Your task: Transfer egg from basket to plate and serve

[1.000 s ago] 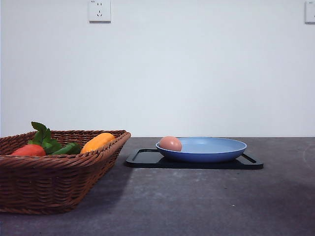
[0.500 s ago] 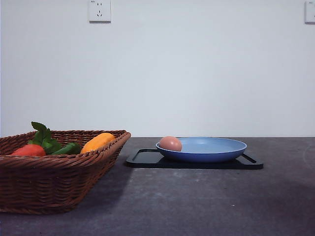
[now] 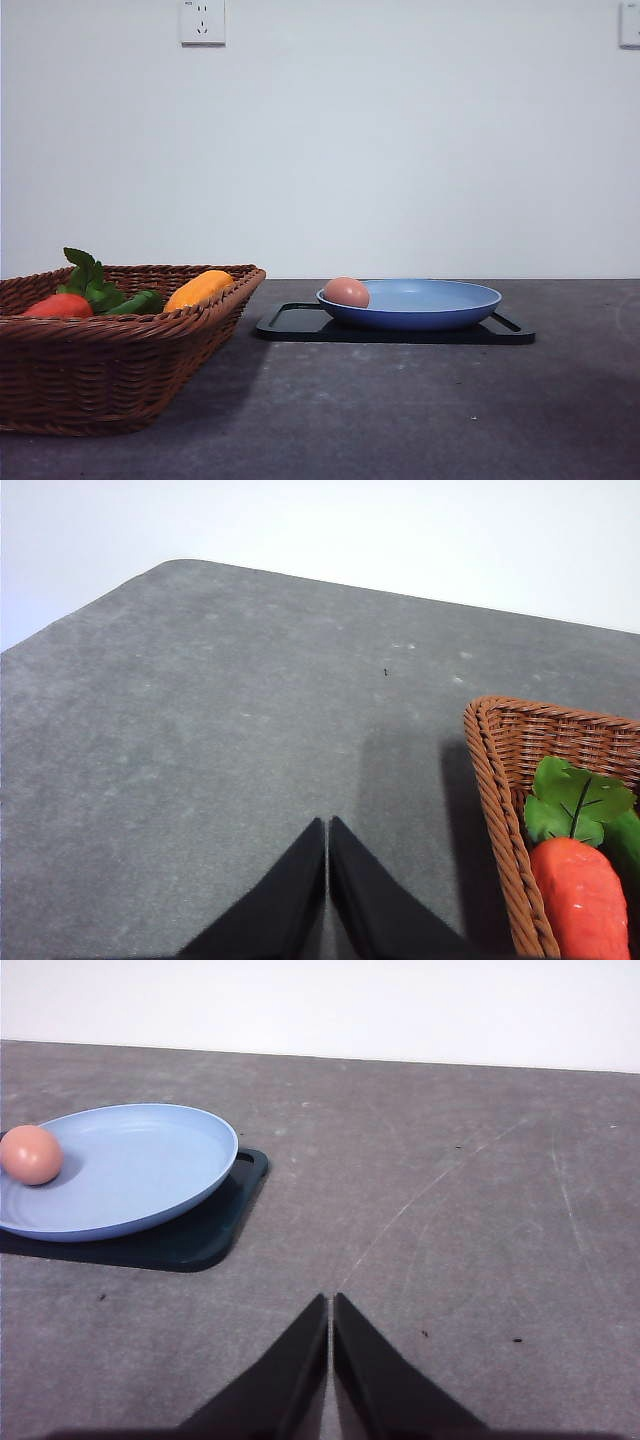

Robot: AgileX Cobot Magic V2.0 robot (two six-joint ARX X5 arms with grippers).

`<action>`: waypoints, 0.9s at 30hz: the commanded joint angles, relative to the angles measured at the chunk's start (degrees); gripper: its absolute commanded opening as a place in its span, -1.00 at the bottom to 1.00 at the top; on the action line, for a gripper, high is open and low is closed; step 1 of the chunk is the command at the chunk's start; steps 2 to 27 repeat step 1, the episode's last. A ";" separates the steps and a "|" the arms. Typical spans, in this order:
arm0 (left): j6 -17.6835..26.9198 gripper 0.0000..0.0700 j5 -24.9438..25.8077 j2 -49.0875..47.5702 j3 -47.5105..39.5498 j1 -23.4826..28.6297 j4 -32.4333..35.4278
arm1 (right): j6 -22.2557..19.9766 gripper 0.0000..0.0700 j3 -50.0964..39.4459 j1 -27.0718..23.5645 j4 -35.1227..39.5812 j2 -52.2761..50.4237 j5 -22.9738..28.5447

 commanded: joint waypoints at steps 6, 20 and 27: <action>-0.11 -1.00 -0.02 -0.09 -1.22 0.13 -1.03 | 0.17 -1.00 -0.20 0.00 0.28 -0.17 0.09; -0.11 -1.00 -0.02 -0.09 -1.22 0.13 -1.03 | 0.17 -1.00 -0.20 0.00 0.28 -0.17 0.09; -0.11 -1.00 -0.02 -0.09 -1.22 0.13 -1.03 | 0.17 -1.00 -0.20 0.00 0.28 -0.17 0.09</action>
